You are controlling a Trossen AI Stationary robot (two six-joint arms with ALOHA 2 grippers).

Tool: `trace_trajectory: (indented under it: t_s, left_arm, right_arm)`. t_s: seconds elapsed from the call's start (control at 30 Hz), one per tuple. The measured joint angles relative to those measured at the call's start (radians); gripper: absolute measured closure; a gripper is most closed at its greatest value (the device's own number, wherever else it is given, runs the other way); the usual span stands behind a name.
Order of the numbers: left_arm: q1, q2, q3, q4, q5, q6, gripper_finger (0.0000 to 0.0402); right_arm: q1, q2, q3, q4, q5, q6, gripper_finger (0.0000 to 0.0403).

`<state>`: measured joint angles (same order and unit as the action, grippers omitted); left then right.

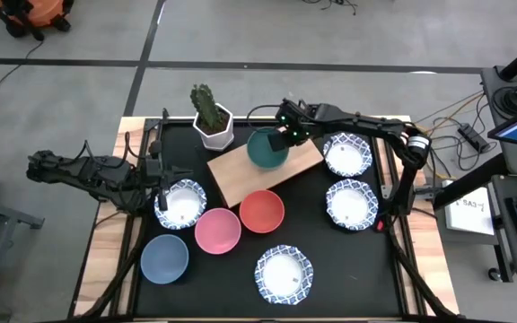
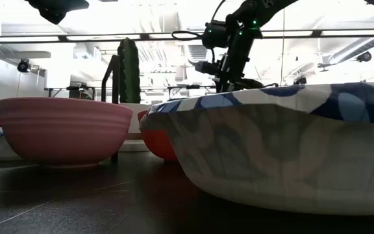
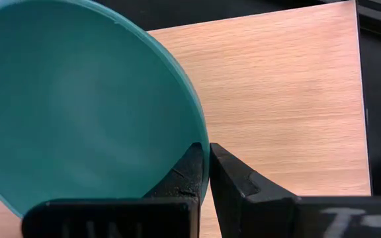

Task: Place and stack bowls onto a shelf
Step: Put the green bowl on the shelf

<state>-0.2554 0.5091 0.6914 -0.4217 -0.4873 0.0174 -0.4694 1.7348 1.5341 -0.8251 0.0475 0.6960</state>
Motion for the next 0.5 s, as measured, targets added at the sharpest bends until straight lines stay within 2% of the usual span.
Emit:
trace_trajectory:
  t_s: [0.33,0.5]
  left_arm:
    - [0.0,0.0,0.0,0.0,0.0,0.0,0.0402]
    - [0.0,0.0,0.0,0.0,0.0,0.0,0.0402]
  right_arm:
    - [0.0,0.0,0.0,0.001,0.005,-0.009,0.0389]
    - [0.002,0.0,0.0,0.004,0.006,-0.013,0.0364]
